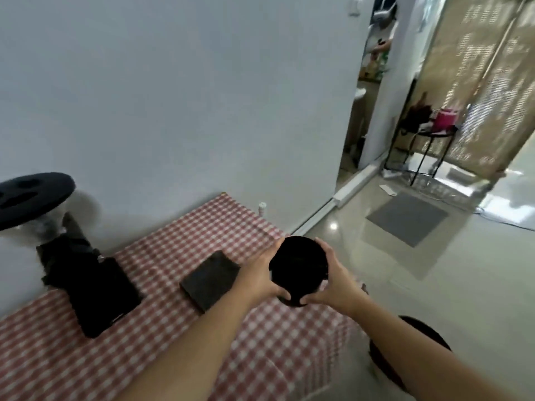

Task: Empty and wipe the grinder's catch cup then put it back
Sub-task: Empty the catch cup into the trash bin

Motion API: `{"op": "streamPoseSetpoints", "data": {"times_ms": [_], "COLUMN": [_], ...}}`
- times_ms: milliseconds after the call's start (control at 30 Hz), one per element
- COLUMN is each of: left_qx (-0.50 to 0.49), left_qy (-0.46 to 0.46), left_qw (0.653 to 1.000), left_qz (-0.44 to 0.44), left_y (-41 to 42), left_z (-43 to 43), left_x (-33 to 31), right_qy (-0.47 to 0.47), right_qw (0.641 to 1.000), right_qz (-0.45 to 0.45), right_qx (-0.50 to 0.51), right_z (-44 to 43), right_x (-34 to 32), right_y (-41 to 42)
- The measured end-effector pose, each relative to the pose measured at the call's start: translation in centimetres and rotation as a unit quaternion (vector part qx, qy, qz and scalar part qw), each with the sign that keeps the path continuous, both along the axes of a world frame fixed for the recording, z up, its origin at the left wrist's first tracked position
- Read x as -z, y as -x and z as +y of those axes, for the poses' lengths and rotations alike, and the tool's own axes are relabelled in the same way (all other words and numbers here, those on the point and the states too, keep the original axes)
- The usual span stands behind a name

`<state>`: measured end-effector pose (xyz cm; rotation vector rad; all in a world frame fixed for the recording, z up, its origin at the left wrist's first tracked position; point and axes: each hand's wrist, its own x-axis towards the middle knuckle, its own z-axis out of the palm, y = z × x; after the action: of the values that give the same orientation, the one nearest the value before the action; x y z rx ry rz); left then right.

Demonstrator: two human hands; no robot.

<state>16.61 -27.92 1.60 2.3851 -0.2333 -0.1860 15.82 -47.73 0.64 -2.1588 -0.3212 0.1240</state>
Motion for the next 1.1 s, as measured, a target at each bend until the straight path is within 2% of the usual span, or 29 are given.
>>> {"op": "streamPoseSetpoints", "data": {"times_ms": [167,333,500,667,733,833,1100], "left_qx": [0.069,0.15,0.185,0.206,0.212,0.211,0.231], "left_qy": [-0.01,0.008,0.03,0.04,0.029,0.023,-0.003], "left_qw": [0.998,0.989,0.979,0.965,0.955,0.949,0.911], "left_qz": [-0.01,0.019,0.082,0.156,0.206,0.232,0.343], "left_y": [-2.8,-4.6,-5.0,-5.1,-6.5,-6.5,-10.5], "left_z": [-13.2,-26.4,-34.8,-38.6,-40.6,-40.7,-43.9], "left_x": [-0.2,1.9,6.6,11.9,19.0,20.4,37.2], "right_qy": [-0.02,-0.044,-0.034,-0.041,-0.056,-0.054,-0.102], "right_qw": [0.997,0.99,0.98,0.965,0.95,0.939,0.885], "right_qz": [0.008,0.025,0.103,0.184,0.23,0.258,0.375], "right_qx": [0.079,0.132,0.167,0.183,0.206,0.219,0.257], "right_z": [-13.0,-25.9,-34.6,-38.0,-39.9,-40.0,-43.1], "right_x": [0.6,2.9,6.4,11.5,17.8,19.1,36.3], "right_y": [-0.3,0.4,1.8,3.0,2.1,2.6,0.5]}}
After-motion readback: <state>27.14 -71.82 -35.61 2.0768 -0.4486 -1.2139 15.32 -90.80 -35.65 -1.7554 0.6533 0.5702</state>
